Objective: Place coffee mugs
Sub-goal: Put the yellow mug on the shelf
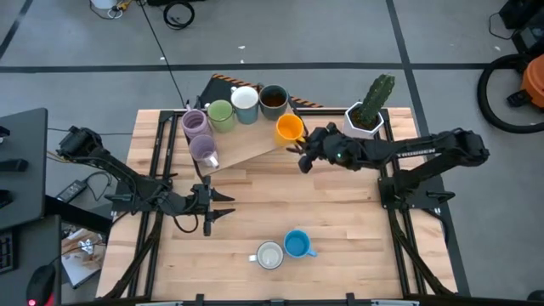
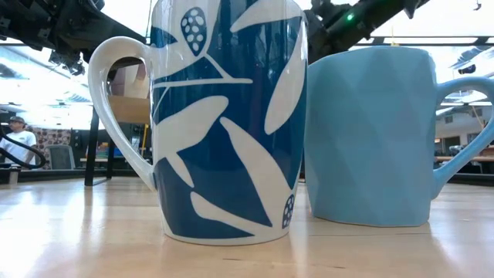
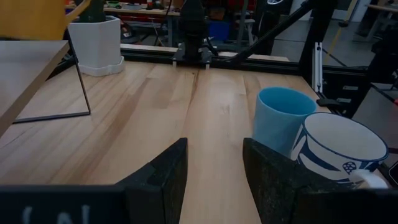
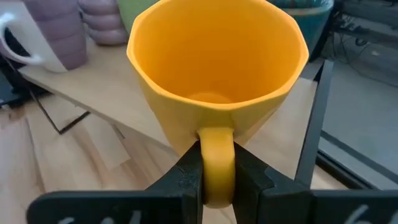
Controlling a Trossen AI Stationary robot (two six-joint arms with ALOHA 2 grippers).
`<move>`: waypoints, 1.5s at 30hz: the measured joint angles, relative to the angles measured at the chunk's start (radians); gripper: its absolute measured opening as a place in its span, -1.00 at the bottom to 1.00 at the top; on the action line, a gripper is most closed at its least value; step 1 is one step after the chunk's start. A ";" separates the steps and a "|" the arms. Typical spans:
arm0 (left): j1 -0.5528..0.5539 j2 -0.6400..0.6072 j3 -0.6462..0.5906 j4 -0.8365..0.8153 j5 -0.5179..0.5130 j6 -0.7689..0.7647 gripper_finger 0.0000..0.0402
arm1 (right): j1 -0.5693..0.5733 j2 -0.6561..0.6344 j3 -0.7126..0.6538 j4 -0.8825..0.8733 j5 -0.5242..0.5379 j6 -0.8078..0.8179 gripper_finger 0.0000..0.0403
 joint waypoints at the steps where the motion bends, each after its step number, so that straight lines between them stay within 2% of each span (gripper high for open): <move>1: 0.000 0.000 0.000 0.000 0.000 0.000 -0.20 | -0.010 0.007 0.000 -0.002 -0.011 0.000 -0.71; 7: 0.000 0.000 0.000 0.001 0.000 -0.001 -0.20 | -0.048 0.050 0.000 0.008 -0.019 0.001 -0.71; 23: 0.000 0.000 0.000 0.001 0.000 -0.001 -0.20 | -0.109 0.051 0.000 0.015 -0.038 0.027 -0.68; 31: 0.000 0.000 0.000 0.000 0.000 -0.002 -0.20 | -0.109 0.048 0.002 0.079 -0.057 0.030 -0.52; 45: -0.001 0.000 0.000 0.001 0.035 -0.003 -0.20 | -0.092 0.048 0.002 0.094 -0.066 0.047 -0.11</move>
